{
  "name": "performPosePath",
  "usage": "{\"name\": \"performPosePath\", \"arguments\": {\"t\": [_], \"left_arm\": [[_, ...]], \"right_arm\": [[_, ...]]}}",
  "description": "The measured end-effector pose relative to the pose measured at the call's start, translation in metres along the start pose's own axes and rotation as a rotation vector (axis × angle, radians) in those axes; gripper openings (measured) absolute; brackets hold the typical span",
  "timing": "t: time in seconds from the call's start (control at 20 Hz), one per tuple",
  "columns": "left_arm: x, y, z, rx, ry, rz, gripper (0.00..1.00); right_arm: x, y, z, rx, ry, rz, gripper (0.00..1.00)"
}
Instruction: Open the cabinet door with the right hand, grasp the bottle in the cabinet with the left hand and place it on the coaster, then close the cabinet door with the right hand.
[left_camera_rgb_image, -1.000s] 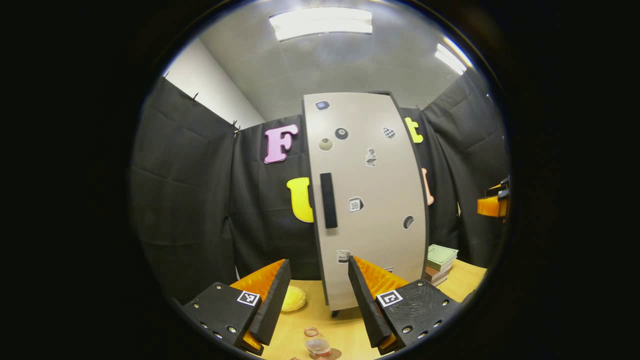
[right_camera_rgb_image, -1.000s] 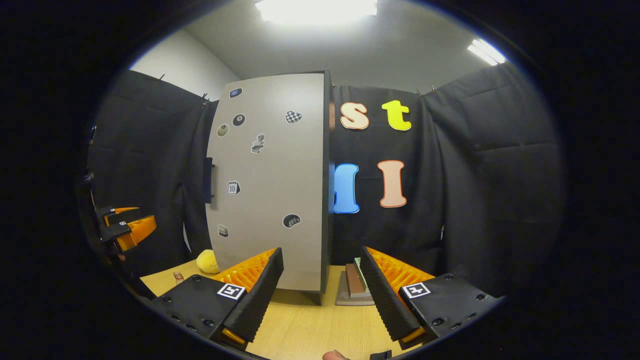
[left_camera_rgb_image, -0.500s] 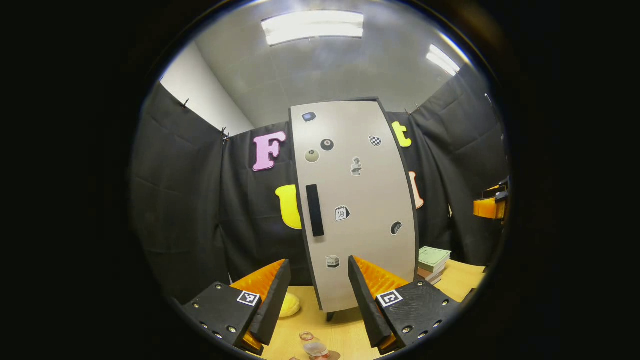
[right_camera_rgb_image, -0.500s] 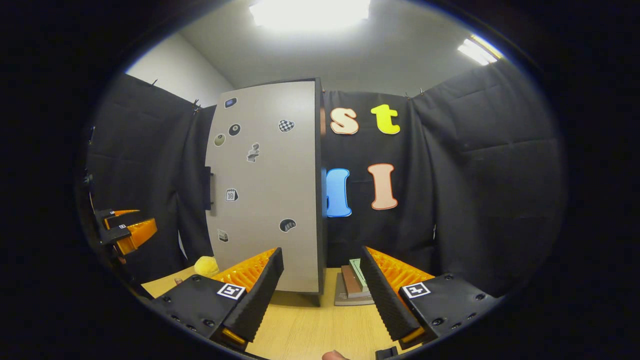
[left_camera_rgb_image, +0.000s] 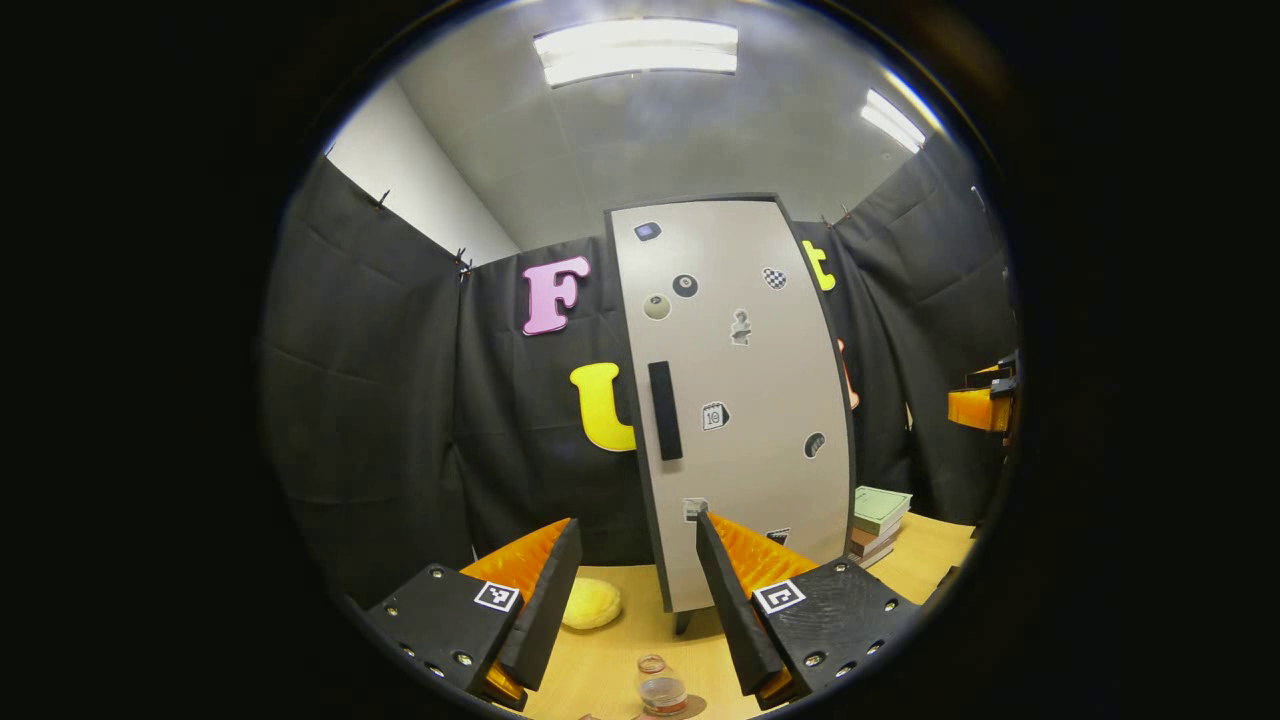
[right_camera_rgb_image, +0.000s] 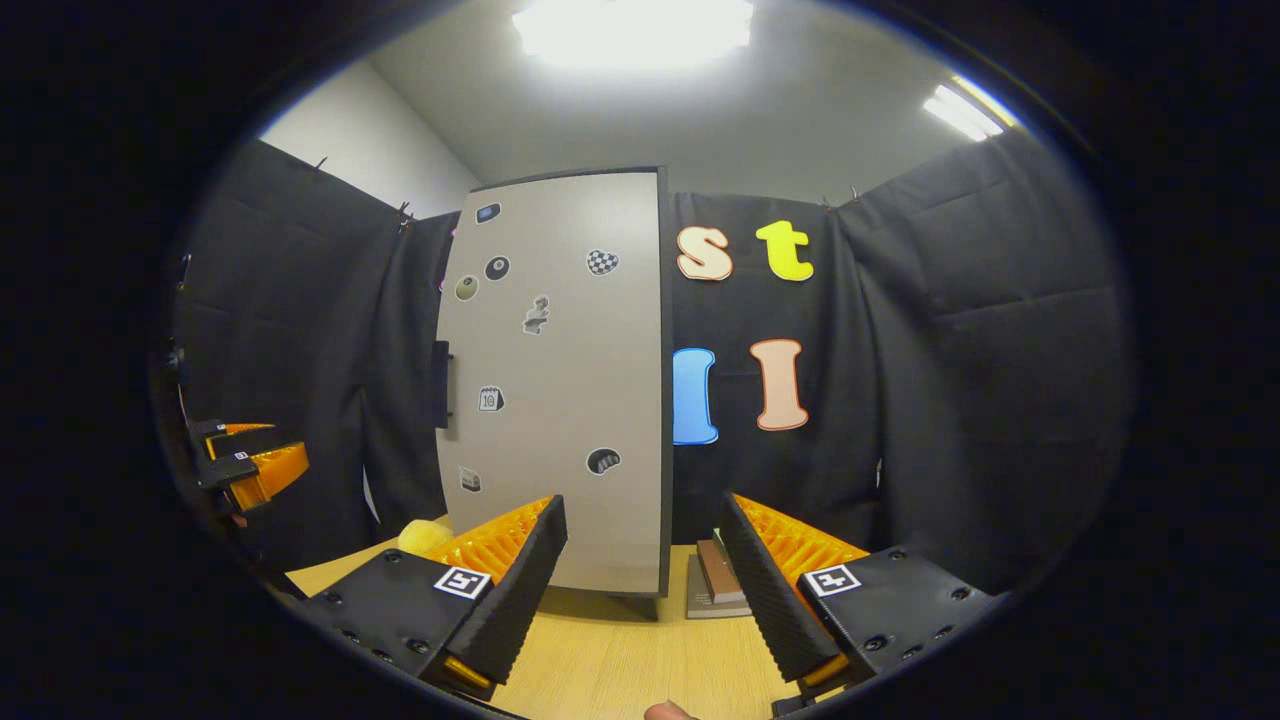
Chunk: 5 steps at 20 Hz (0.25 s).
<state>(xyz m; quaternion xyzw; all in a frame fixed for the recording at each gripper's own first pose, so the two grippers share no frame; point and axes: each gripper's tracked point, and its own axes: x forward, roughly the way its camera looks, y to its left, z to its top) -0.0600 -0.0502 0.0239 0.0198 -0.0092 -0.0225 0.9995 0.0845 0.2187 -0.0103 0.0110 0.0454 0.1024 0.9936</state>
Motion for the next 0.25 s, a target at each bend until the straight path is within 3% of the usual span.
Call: {"name": "performPosePath", "arguments": {"t": [0.25], "left_arm": [[-0.0017,0.01,0.0013,-0.003,-0.006,0.002,0.67]], "right_arm": [[-0.0039,0.0002,0.0052,-0.002,-0.006,-0.015,0.98]]}}
